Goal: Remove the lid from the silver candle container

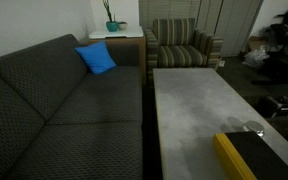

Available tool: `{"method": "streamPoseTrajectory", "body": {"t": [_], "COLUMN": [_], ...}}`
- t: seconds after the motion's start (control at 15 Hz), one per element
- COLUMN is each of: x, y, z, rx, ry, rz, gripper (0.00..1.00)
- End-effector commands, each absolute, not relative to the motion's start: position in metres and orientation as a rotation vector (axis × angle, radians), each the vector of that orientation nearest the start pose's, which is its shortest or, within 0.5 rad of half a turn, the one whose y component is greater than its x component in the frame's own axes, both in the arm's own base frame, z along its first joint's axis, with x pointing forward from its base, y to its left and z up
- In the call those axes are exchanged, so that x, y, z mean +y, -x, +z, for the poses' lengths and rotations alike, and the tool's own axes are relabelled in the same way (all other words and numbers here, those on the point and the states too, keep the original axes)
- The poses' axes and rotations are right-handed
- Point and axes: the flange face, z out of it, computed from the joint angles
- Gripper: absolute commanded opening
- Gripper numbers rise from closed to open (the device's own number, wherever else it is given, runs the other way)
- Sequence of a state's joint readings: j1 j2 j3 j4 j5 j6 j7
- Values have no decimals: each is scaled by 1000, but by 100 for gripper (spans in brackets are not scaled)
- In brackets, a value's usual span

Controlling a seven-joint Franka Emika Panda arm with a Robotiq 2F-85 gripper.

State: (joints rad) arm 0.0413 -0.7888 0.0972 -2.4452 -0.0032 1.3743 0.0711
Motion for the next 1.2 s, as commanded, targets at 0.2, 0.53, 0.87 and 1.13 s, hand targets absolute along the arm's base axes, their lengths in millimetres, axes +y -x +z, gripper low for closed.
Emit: {"method": "streamPoseTrajectory", "body": {"t": [0.2, 0.53, 0.87, 1.13], "x": [44, 45, 49, 46], "y": [-276, -275, -274, -276], "z": [536, 536, 538, 524], "rx": [-46, -54, -125, -192], "ry": [3207, 3217, 3305, 3371], "rz": [448, 431, 250, 26], "gripper": [100, 100, 100, 100]}}
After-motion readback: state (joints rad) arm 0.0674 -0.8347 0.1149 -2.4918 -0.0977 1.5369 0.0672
